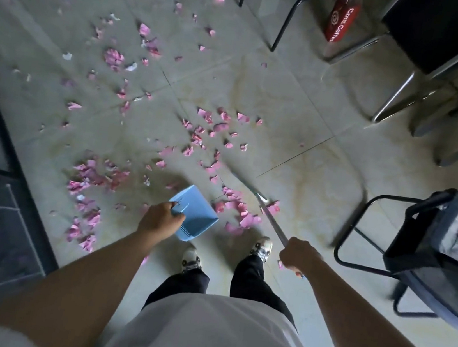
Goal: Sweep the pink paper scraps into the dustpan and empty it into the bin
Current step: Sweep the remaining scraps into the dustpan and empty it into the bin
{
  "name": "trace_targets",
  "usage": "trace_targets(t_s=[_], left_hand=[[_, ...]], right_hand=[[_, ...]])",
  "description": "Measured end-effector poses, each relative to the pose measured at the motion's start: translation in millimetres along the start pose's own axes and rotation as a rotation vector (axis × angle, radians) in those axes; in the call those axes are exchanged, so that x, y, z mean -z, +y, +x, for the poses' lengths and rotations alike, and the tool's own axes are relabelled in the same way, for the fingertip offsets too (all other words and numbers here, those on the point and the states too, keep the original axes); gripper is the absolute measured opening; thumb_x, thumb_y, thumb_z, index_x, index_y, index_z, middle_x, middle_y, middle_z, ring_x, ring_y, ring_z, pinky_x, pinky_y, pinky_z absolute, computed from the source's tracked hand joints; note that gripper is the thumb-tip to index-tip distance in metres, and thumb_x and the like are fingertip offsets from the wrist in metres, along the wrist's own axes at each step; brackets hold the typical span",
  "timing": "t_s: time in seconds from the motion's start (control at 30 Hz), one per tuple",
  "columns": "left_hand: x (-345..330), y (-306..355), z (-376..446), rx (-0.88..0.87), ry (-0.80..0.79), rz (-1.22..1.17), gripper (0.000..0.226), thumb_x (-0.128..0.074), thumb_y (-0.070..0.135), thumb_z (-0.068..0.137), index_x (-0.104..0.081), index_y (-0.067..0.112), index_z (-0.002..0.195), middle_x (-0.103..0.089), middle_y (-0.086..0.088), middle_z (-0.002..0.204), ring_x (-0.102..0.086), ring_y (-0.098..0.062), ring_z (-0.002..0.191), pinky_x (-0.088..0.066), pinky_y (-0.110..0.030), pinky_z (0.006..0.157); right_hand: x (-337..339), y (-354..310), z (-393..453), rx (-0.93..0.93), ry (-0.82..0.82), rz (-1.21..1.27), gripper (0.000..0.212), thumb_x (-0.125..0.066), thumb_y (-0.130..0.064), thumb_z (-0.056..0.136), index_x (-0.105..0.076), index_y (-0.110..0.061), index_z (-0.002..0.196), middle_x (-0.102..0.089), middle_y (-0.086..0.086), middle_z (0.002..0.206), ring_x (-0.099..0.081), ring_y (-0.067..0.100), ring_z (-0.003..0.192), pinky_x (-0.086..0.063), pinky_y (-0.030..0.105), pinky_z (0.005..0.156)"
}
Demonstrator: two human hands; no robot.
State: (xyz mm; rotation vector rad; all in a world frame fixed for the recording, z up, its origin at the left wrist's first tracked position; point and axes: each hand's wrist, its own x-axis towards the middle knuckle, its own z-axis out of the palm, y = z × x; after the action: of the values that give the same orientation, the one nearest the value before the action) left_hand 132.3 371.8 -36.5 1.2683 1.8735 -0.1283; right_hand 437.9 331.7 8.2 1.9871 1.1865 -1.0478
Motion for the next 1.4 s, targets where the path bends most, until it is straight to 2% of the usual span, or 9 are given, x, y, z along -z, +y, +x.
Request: trace_targets(t_s=[0.1,0.23,0.4,0.5,0.67,0.8,0.97,1.13,1.4], left_hand=[[-1,-6,-3,-0.019,-0.028,0.013,0.043,-0.052,0.031,0.084,-0.061,0.014,0.123,-0.066,-0.015,0.115,-0.061,-0.034,0.105,-0.048,-0.035,0.084],[-3,-9,-2,-0.033,-0.015,0.019,0.034,-0.053,0.028,0.084,-0.064,0.014,0.113,-0.068,-0.016,0.11,-0.061,-0.034,0.102,-0.048,-0.034,0.083],[-13,-6,-6,-0.035,0.044,-0.028,0.026,-0.053,0.022,0.086,-0.066,0.01,0.105,-0.068,-0.019,0.108,-0.061,-0.038,0.102,-0.047,-0.037,0.086],[-18,-4,-7,-0.032,0.09,-0.046,0.024,-0.055,0.022,0.086,-0.067,0.008,0.103,-0.068,-0.021,0.107,-0.061,-0.039,0.103,-0.046,-0.036,0.085],[-19,-1,-11,-0.059,0.097,-0.063,0.024,-0.054,0.024,0.086,-0.066,0.009,0.101,-0.068,-0.02,0.104,-0.061,-0.039,0.1,-0.047,-0.037,0.083],[-14,0,-15,-0.075,0.073,-0.068,0.027,-0.051,0.03,0.083,-0.065,0.011,0.097,-0.069,-0.016,0.097,-0.062,-0.036,0.093,-0.049,-0.036,0.079],[-13,-8,-19,-0.04,0.08,-0.113,0.036,-0.047,0.038,0.077,-0.064,0.013,0.096,-0.069,-0.013,0.096,-0.062,-0.034,0.093,-0.049,-0.036,0.079],[-18,-23,-21,0.026,0.144,-0.167,0.027,-0.056,0.024,0.087,-0.062,0.008,0.107,-0.067,-0.017,0.108,-0.06,-0.037,0.104,-0.045,-0.037,0.084],[-10,-49,-30,0.098,0.181,-0.247,0.031,-0.057,0.025,0.087,-0.061,0.004,0.11,-0.065,-0.02,0.112,-0.058,-0.038,0.107,-0.044,-0.037,0.088]], right_hand=[[-22,10,-9,-0.089,0.007,0.071,0.037,-0.042,-0.01,0.088,-0.056,-0.002,0.121,-0.058,0.005,0.061,-0.06,0.017,0.051,-0.051,0.025,0.052],[-42,26,-15,-0.149,-0.012,0.211,0.037,-0.036,-0.01,0.093,-0.057,-0.002,0.122,-0.064,0.009,0.078,-0.068,0.027,0.084,-0.055,0.033,0.079],[-77,53,8,-0.391,-0.012,0.582,0.029,-0.038,-0.006,0.093,-0.056,0.007,0.112,-0.055,0.013,0.067,-0.059,0.027,0.058,-0.05,0.028,0.057],[-94,68,17,-0.505,-0.071,0.856,0.026,-0.038,-0.003,0.091,-0.055,0.002,0.11,-0.052,0.016,0.077,-0.055,0.025,0.058,-0.043,0.025,0.049],[-103,72,4,-0.595,-0.232,0.96,0.013,-0.036,-0.012,0.095,-0.046,-0.005,0.09,-0.043,0.011,0.059,-0.041,0.019,0.043,-0.029,0.014,0.04],[-104,57,-6,-0.535,-0.263,1.107,0.01,-0.038,-0.014,0.089,-0.043,-0.015,0.081,-0.036,0.001,0.038,-0.03,0.011,0.024,-0.021,0.009,0.034],[-81,32,-6,-0.454,-0.336,1.192,0.022,-0.043,-0.008,0.084,-0.035,-0.016,0.064,-0.035,-0.001,0.03,-0.028,0.01,0.021,-0.02,0.008,0.029],[-54,5,-1,-0.343,-0.363,1.073,0.026,-0.041,-0.008,0.084,-0.034,-0.017,0.06,-0.032,-0.001,0.033,-0.024,0.011,0.026,-0.019,0.011,0.03],[-27,-51,0,-0.114,-0.358,0.798,0.016,-0.042,-0.005,0.083,-0.04,-0.013,0.07,-0.032,0.002,0.035,-0.025,0.012,0.026,-0.018,0.013,0.034]])
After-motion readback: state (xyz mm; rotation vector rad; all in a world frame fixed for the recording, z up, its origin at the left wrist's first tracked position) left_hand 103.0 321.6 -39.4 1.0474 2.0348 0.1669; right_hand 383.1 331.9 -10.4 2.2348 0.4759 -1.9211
